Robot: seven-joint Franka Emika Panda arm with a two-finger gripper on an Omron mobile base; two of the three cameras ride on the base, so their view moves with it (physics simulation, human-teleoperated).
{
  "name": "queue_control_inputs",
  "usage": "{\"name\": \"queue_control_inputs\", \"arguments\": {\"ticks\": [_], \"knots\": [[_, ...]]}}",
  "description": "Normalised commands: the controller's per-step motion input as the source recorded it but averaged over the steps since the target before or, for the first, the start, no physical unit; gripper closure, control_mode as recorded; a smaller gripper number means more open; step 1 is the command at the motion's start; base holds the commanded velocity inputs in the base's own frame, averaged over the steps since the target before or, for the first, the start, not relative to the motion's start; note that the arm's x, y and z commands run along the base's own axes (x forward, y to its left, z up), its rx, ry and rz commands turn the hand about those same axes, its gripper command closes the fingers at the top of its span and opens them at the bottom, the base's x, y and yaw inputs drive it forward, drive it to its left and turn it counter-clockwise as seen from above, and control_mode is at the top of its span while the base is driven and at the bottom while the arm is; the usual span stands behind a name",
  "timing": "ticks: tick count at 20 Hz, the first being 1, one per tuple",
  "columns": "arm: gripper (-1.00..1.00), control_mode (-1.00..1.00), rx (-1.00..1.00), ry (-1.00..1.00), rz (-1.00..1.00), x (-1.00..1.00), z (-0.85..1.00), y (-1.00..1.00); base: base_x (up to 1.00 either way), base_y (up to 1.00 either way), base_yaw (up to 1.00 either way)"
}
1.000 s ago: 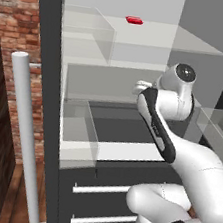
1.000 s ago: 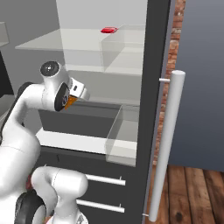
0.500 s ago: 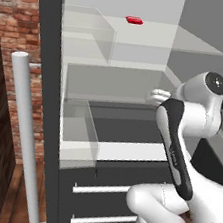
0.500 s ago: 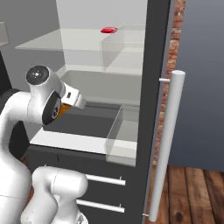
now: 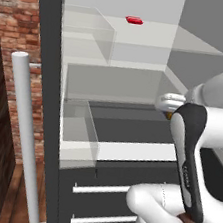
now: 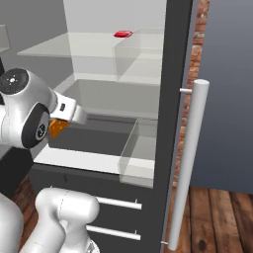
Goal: Pick the cheese from the fridge and the cheese grater from the cabinet and place them next to the salad bowl.
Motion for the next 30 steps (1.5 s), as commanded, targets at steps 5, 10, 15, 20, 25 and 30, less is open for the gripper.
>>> {"name": "queue_control_inputs", "arguments": {"ticks": [5,10,15,20,25,30], "knots": [[1.0,-1.0,-0.15,0.19,0.0,-0.13,0.07,0.0,0.0,0.0,0.0],[1.0,-1.0,-0.02,0.11,0.01,-0.42,0.02,0.0,0.0,0.0,0.0],[1.0,-1.0,0.0,0.0,0.05,-0.79,0.04,0.0,0.0,0.0,0.0],[1.0,-1.0,0.0,0.0,0.05,-0.63,0.0,0.0,0.0,0.0,0.0],[1.0,-1.0,0.0,0.0,0.01,-0.1,0.0,0.0,0.0,0.0,0.0],[1.0,-1.0,0.0,0.0,0.0,0.0,0.0,0.0,0.0,0.0,0.0]]}}
